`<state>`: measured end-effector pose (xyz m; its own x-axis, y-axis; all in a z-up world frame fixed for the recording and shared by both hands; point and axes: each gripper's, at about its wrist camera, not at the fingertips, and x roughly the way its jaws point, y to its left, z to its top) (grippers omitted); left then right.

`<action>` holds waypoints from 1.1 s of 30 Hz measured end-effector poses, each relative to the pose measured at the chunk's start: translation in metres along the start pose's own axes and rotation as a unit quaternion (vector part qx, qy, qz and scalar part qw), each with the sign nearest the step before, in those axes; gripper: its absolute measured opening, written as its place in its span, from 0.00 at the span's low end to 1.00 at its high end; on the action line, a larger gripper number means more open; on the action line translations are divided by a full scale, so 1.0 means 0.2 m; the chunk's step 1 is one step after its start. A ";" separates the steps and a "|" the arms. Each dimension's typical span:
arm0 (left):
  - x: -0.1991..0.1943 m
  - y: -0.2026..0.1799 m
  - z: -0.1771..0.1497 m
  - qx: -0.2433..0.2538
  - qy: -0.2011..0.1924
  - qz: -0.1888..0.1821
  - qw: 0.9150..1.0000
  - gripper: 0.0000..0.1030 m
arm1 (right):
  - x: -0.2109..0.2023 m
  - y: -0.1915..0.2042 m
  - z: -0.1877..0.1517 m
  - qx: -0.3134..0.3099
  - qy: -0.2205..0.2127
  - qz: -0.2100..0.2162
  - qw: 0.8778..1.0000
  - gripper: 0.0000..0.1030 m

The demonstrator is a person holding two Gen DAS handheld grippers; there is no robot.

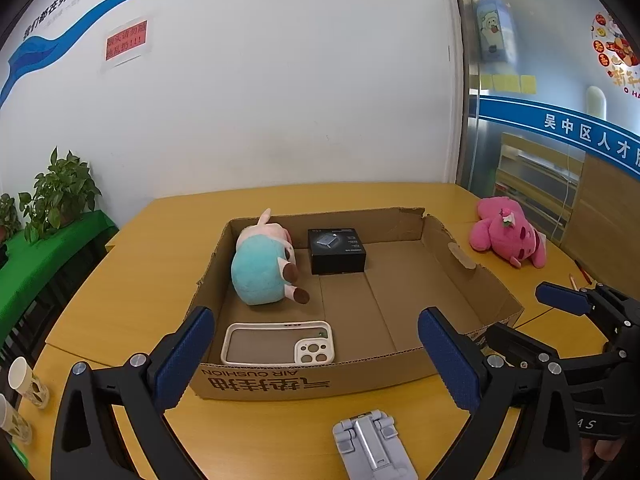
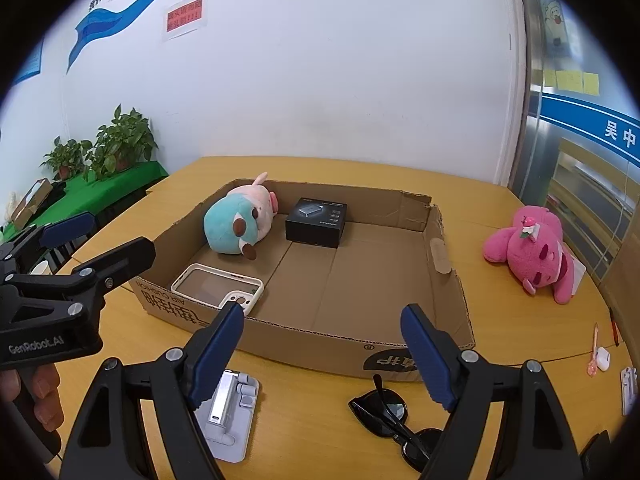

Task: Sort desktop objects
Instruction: 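Move the right gripper down to the black sunglasses, then close the right gripper on the sunglasses frame and lift them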

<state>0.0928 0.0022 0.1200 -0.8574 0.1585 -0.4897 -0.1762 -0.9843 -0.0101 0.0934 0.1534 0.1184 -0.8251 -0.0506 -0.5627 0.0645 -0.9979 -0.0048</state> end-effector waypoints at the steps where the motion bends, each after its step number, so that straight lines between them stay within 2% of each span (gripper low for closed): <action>1: 0.01 0.00 0.00 -0.001 0.004 -0.003 1.000 1.00 | 0.00 -0.02 -0.01 0.000 -0.001 0.011 1.000 0.78; 4: 0.03 0.00 -0.04 0.001 0.019 -0.009 1.000 1.00 | 0.00 -0.13 -0.07 0.016 0.004 0.039 0.999 0.78; 6: 0.05 -0.01 -0.07 -0.001 0.031 -0.012 0.999 1.00 | 0.02 -0.26 -0.17 0.026 0.026 0.039 0.999 0.79; 10: 0.10 -0.03 -0.16 -0.010 0.058 -0.034 0.998 1.00 | 0.14 -0.55 -0.41 0.059 0.112 0.050 0.991 0.79; 13: 0.15 -0.06 -0.22 -0.019 0.086 -0.058 0.994 1.00 | 0.24 -0.68 -0.55 0.058 0.170 0.048 0.983 0.79; 15: 0.18 -0.09 -0.25 -0.028 0.101 -0.085 0.991 1.00 | 0.29 -0.71 -0.61 0.048 0.193 0.050 0.979 0.79; 18: 0.22 -0.16 -0.29 -0.028 0.126 -0.113 0.985 1.00 | 0.35 -0.70 -0.64 0.036 0.206 0.079 0.975 0.79; 23: 0.27 -0.26 -0.33 -0.016 0.150 -0.135 0.979 1.00 | 0.40 -0.56 -0.63 -0.021 0.201 0.069 0.977 0.80; 25: 0.29 -0.29 -0.34 -0.019 0.160 -0.150 0.975 1.00 | 0.38 -0.51 -0.64 -0.024 0.200 0.090 0.975 0.81; 27: 0.31 -0.32 -0.35 -0.023 0.173 -0.167 0.970 1.00 | 0.33 -0.44 -0.67 -0.033 0.194 0.105 0.975 0.80; 30: 0.39 -0.36 -0.37 -0.036 0.203 -0.190 0.960 0.99 | 0.28 -0.37 -0.71 -0.045 0.184 0.090 0.978 0.79; 32: 0.44 -0.41 -0.40 -0.047 0.228 -0.213 0.949 0.99 | 0.25 -0.35 -0.73 -0.032 0.175 0.082 0.981 0.75; 33: 0.46 -0.43 -0.41 -0.048 0.237 -0.219 0.945 0.98 | 0.24 -0.34 -0.73 -0.028 0.173 0.074 0.982 0.69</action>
<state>0.0679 0.0943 0.0043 -0.3944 0.5227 -0.7558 -0.4005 -0.8380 -0.3706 0.1312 0.2244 -0.0300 -0.5646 -0.1686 -0.8079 0.2083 -0.9763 0.0581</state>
